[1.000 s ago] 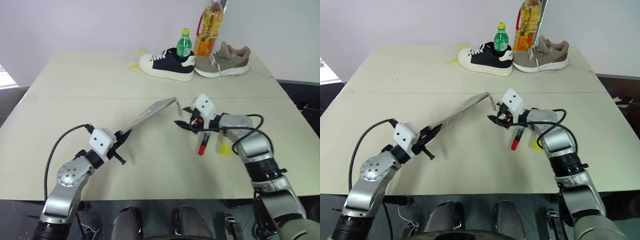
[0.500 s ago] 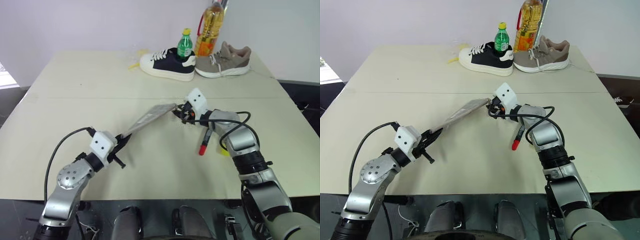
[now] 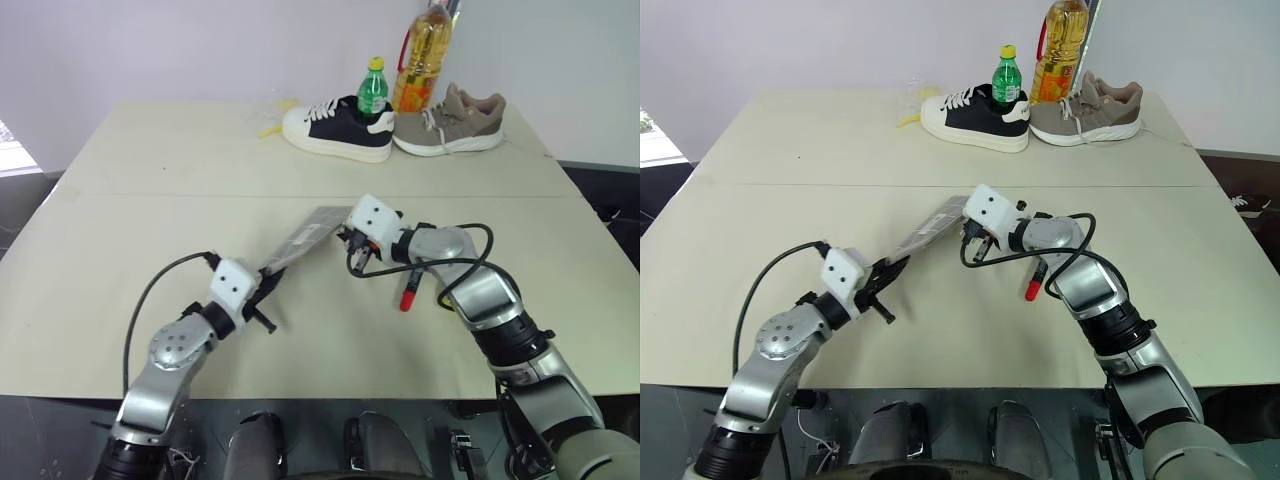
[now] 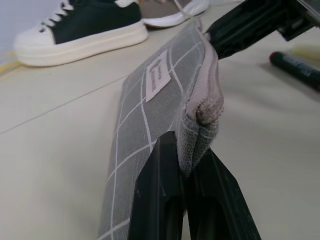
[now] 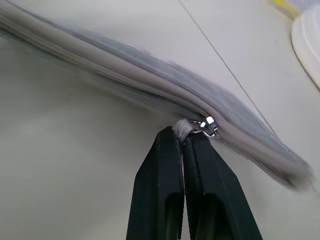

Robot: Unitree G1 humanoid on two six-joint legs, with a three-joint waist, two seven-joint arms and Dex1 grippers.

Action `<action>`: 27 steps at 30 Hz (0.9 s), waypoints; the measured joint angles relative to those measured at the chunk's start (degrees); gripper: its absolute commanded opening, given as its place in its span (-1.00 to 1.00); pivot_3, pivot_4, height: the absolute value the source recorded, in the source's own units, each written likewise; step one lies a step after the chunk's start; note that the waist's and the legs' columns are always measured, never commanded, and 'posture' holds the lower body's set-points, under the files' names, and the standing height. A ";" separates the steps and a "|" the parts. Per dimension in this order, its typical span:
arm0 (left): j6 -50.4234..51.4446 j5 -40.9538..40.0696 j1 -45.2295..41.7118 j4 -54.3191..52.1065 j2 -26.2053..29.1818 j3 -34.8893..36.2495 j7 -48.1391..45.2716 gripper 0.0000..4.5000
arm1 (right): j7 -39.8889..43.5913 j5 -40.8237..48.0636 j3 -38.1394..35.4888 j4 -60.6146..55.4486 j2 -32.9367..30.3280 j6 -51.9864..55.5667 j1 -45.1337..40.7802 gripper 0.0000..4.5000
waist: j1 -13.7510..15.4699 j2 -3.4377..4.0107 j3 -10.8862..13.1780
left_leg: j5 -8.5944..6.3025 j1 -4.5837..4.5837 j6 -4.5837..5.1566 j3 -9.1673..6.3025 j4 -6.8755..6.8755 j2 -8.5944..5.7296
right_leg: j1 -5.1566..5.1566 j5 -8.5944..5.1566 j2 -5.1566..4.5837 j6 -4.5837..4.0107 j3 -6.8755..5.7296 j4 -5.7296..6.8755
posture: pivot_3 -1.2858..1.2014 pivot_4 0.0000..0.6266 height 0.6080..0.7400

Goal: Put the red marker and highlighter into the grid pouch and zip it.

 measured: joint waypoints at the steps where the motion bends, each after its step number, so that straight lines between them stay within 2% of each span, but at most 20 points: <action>1: 0.94 0.34 -0.61 0.00 -1.15 -0.91 0.58 -1.00 | 0.87 -0.38 0.83 -1.47 -0.47 0.05 0.01 -0.98 | 0.01 0.00 0.00 | 0.00 0.00 0.00 0.00 0.00 0.00 | -0.01 0.00 0.00 0.00 0.00 -0.01 | 0.03 -0.52 0.47; 6: 3.48 2.21 -4.79 0.84 -4.85 -3.38 3.01 -1.00 | 5.46 -1.30 3.49 -8.41 -3.53 -0.39 0.06 -0.98 | 0.03 -0.03 -0.02 | 0.00 0.01 0.00 -0.02 0.02 -0.06 | 0.03 0.00 0.04 0.00 -0.01 -0.02 | 0.03 -0.52 0.47; 13: 2.57 4.90 -9.34 6.63 -6.09 -4.04 3.82 -1.00 | 8.73 -1.33 4.15 -11.41 -4.25 -0.02 0.32 -0.98 | 0.04 -0.03 -0.02 | 0.00 0.01 0.00 -0.03 0.03 -0.05 | 0.02 0.00 0.07 0.00 -0.03 -0.03 | 0.03 -0.52 0.47; 21: -0.86 6.99 -10.58 9.85 -6.49 -5.93 2.62 -1.00 | 10.02 -1.44 4.24 -12.51 -4.11 -0.01 0.32 -0.98 | 0.06 -0.04 -0.02 | 0.00 0.00 0.01 -0.04 0.05 -0.05 | 0.04 0.00 0.04 0.00 -0.03 -0.04 | 0.03 -0.52 0.47; 25: -0.96 7.03 -10.65 10.02 -7.10 -6.09 2.77 -1.00 | 12.09 -0.48 4.12 -12.77 -5.32 -0.16 0.35 -0.39 | 0.09 -0.03 -0.02 | 0.00 0.00 0.01 -0.04 0.05 -0.05 | 0.04 0.00 0.04 0.00 -0.04 -0.05 | 0.03 -0.52 0.47; 27: -1.66 7.05 -10.66 10.02 -6.85 -5.97 2.91 -1.00 | 14.29 2.31 2.13 -13.57 -6.84 -0.91 1.17 0.13 | 0.18 -0.04 -0.01 | 0.00 0.00 0.01 -0.07 0.05 -0.05 | 0.06 0.00 0.02 0.00 -0.05 -0.06 | 0.03 -0.52 0.47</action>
